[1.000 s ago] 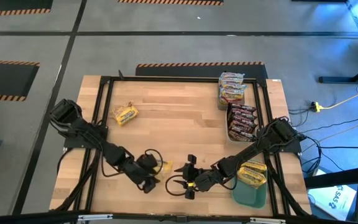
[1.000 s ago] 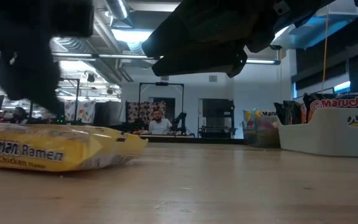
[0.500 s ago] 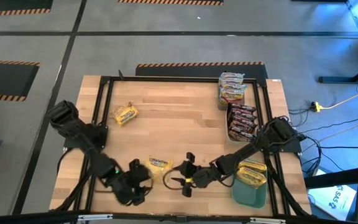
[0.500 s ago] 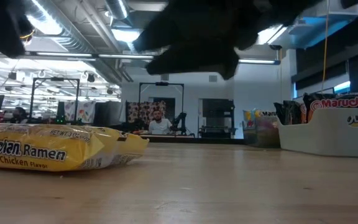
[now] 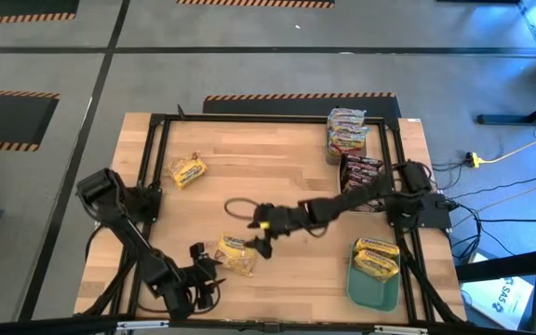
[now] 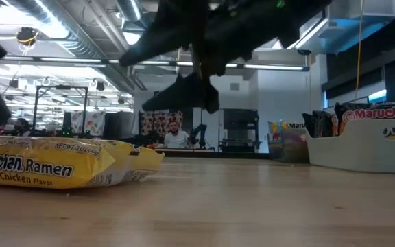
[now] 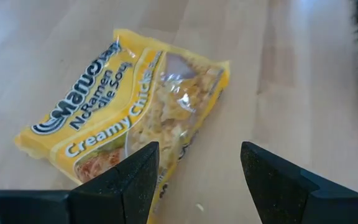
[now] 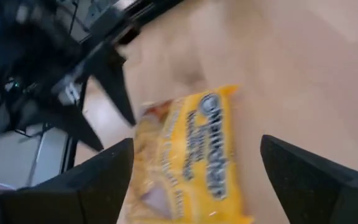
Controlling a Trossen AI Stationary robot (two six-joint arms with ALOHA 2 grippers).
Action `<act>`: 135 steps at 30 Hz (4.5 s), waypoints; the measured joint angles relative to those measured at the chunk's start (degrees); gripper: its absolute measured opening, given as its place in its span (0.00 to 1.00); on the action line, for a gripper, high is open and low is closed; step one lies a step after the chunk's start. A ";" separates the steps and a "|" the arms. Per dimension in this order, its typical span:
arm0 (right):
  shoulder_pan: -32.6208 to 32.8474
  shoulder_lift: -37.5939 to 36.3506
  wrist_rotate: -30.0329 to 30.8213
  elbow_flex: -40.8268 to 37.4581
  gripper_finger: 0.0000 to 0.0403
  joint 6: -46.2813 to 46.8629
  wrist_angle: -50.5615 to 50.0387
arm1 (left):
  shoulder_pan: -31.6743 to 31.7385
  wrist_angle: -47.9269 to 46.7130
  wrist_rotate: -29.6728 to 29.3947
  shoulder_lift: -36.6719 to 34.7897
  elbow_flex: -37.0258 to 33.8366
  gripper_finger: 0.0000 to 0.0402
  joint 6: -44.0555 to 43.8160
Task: Sort Maruchan noodles
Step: Put the yellow noodle pack into the green bin
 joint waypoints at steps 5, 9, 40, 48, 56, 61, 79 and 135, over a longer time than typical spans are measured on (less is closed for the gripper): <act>-5.62 0.00 -6.36 0.00 0.83 0.72 -0.12 | 0.08 1.06 -1.34 2.71 0.00 0.55 0.01; -9.32 0.38 -8.68 0.03 0.84 0.74 -1.30 | 0.03 1.35 -1.98 3.70 0.00 0.55 0.02; -6.81 12.71 -24.84 3.96 0.84 8.85 4.15 | 2.59 1.42 -3.05 4.98 0.00 0.55 0.09; -5.70 12.76 -24.61 4.42 0.84 9.53 3.82 | 3.99 1.42 -2.99 5.00 0.00 0.55 0.14; -5.26 12.76 -24.82 4.42 0.77 9.75 4.24 | 4.06 1.42 -3.20 5.00 0.00 0.55 0.62; -5.26 12.76 -22.03 4.45 0.68 10.03 4.75 | 4.06 1.42 -3.61 5.04 0.00 0.55 0.90; -5.28 12.39 -20.31 4.74 0.23 8.08 6.07 | 2.86 0.89 -1.19 2.50 1.74 0.55 6.46; 50.41 -30.86 17.50 4.50 0.27 48.00 -82.33 | 4.26 1.02 2.13 -4.59 3.72 0.55 7.57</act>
